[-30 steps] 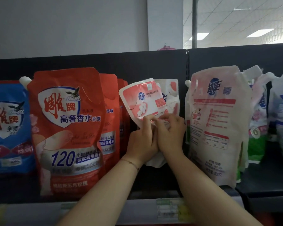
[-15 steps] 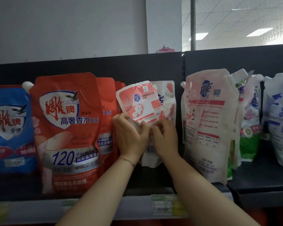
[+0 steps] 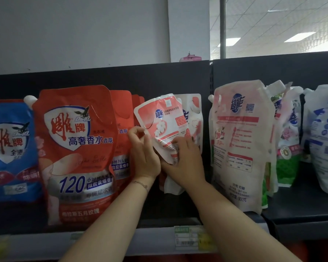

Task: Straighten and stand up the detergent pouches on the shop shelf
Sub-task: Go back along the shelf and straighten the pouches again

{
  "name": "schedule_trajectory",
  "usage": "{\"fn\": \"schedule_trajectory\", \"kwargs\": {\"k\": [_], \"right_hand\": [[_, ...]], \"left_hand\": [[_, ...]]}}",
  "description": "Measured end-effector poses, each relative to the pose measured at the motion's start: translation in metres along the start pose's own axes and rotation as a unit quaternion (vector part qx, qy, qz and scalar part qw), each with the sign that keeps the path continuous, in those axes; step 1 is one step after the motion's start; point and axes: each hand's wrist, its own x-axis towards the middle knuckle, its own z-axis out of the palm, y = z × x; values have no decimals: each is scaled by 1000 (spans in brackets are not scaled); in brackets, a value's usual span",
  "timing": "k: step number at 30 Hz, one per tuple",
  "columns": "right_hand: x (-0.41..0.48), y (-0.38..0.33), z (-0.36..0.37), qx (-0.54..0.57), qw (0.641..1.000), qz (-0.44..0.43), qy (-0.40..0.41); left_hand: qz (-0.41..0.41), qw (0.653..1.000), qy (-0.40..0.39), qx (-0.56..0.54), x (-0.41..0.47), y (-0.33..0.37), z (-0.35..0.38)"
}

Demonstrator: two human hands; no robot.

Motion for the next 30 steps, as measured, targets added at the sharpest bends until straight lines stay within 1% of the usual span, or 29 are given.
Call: {"fn": "schedule_trajectory", "kwargs": {"k": [3, 6, 8, 11, 13, 15, 18, 19, 21, 22, 24, 25, 28, 30], "right_hand": [[1, 0, -2, 10, 999, 35, 13], [0, -4, -7, 51, 996, 65, 39], [0, -10, -13, 97, 990, 94, 51], [2, -14, -20, 168, 971, 150, 79], [4, -14, -19, 178, 971, 150, 63], [3, -14, -14, 160, 978, 129, 29], [0, -15, -10, 52, 992, 115, -13], [0, -13, -8, 22, 993, 118, -15], [1, -7, -5, 0, 989, 145, -5], [1, -5, -5, 3, 987, 163, -6], [2, -3, -5, 47, 983, 177, -5], [3, -3, -5, 78, 982, 172, -1], [4, -8, -10, 158, 970, 182, -17], [6, -6, -12, 184, 963, 198, -24]], "left_hand": [[42, 996, -80, -1, -5, -6, -2], [49, 990, -126, -34, -7, -7, 2], [54, 990, -123, -44, -8, -7, 6], [48, 996, -79, -10, -8, -5, 8], [27, 998, -59, -12, -8, -3, 6], [-14, 999, -37, -24, -6, -3, 4], [-96, 994, -31, -32, -4, -6, 5], [-121, 991, -39, -33, -3, -7, 6], [-173, 982, -52, -47, 0, -15, 9], [-211, 974, -51, -61, 1, -19, 11], [-295, 952, -43, -73, 5, -30, 13], [-324, 943, -54, -45, 6, -36, 14], [-385, 911, -118, 87, 5, -53, 11], [-414, 894, -136, 102, 4, -59, 10]]}}
